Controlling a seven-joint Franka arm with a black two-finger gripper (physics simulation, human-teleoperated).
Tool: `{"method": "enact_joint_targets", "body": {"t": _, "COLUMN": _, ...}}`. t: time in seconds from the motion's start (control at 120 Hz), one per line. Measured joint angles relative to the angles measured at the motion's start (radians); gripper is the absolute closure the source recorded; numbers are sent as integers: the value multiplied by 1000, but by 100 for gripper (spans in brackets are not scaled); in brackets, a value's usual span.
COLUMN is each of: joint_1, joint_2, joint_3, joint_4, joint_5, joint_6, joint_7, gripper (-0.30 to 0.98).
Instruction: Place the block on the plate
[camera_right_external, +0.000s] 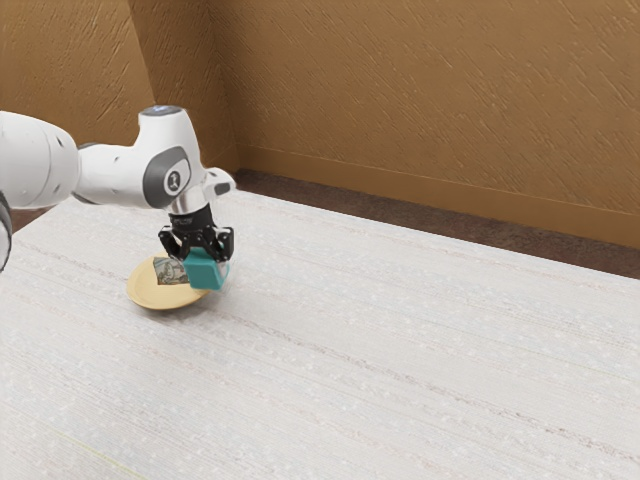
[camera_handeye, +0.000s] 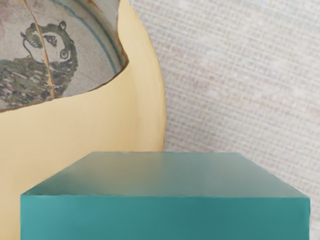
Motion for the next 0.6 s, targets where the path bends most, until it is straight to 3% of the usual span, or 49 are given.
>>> {"method": "enact_joint_targets", "body": {"t": 0.158, "joint_1": 96, "joint_2": 86, "joint_3": -3, "joint_4": 91, "joint_5": 7, "joint_6": 0, "joint_7": -3, "gripper": 29}}
{"method": "enact_joint_targets", "body": {"t": 0.408, "joint_1": 147, "joint_2": 148, "joint_3": -3, "joint_4": 120, "joint_5": 17, "joint_6": 0, "joint_7": -7, "gripper": 28}}
{"method": "enact_joint_targets", "body": {"t": 0.6, "joint_1": 162, "joint_2": 132, "joint_3": -5, "joint_4": 120, "joint_5": 15, "joint_6": -1, "joint_7": -4, "gripper": 12}}
